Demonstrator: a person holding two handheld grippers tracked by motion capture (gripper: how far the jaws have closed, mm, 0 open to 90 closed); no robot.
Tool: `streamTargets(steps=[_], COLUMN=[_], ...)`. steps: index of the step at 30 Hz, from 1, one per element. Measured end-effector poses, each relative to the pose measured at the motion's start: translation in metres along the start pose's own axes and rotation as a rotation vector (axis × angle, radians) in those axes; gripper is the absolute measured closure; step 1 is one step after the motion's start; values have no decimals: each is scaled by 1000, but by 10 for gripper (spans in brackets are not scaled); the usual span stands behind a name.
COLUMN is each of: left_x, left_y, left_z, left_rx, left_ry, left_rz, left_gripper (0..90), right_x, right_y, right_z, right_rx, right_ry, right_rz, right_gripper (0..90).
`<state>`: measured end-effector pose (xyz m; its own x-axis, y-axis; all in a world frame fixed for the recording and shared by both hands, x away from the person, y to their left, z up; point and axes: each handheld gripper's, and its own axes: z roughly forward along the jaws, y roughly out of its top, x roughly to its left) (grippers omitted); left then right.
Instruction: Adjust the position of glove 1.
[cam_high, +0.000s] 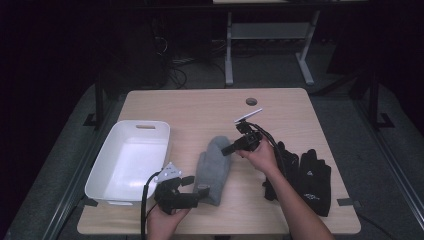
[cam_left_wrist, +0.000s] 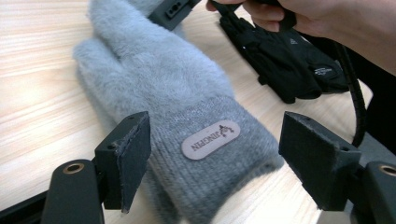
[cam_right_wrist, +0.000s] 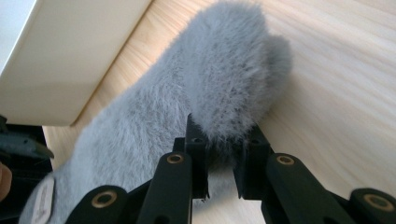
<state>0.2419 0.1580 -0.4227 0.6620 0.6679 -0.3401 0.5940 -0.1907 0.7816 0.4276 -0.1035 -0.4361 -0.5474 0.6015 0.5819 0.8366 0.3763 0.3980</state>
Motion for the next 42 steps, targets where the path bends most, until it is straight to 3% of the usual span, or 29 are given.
streamTargets(steps=[9,12,15,19,22,27,34,42], left_x=[1,4,11,23,26,29,33,37], left_y=[9,10,11,11,11,7,9,9], left_z=[9,16,24,36,44,54,63,63], left_rx=[34,41,55,86,133,198,250,249], left_ry=[-1,8,-11,-66,-82,-116,-174,-217], left_rz=[-35,-74,-123,-239,-271,-310,-345,-345], left_gripper=[239,206,215,215,211,197,204,400], right_x=[-11,-15,-19,-23,-27,-31,-38,-39], right_y=[-26,-33,-37,-41,-42,-49,-54,-55], right_z=[-23,-31,-36,-41,-43,-41,-41,-41], right_rx=[-30,-35,-34,-40,-45,-57,-75,-103], right_ry=[-19,-37,-60,-73,-77,-79,-66,-61], right_rz=[11,4,4,13,11,21,35,41], right_gripper=[777,776,776,775,775,775,775,774])
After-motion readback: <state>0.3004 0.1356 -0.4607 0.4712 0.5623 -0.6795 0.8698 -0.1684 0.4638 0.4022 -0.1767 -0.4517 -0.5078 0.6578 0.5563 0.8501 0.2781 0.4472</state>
